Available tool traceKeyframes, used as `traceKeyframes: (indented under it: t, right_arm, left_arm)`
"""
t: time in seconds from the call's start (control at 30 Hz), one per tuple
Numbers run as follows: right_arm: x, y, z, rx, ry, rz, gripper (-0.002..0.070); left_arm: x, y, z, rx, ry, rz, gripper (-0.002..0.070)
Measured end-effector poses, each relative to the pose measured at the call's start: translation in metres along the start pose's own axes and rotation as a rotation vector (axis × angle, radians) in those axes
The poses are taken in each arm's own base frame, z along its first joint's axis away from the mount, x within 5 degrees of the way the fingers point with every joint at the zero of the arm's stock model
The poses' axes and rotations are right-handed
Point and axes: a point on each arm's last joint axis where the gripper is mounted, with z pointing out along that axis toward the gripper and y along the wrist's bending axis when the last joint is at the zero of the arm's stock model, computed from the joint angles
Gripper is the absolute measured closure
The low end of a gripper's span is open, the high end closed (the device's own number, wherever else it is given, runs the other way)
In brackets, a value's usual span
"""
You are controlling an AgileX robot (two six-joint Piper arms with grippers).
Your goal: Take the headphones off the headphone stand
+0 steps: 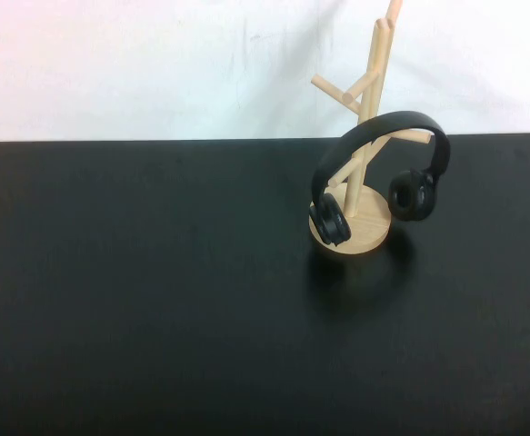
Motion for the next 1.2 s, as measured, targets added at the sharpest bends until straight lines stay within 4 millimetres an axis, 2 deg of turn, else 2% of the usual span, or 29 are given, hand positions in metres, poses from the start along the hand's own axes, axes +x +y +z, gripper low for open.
traceKeyframes:
  t: [1.2]
  right_arm:
    - [-0.0006,-0.0006,0.0000,0.007,-0.007,-0.018,0.0685]
  left_arm:
    - [0.0000,0.0000,0.0000,0.000,0.000,0.000,0.0678]
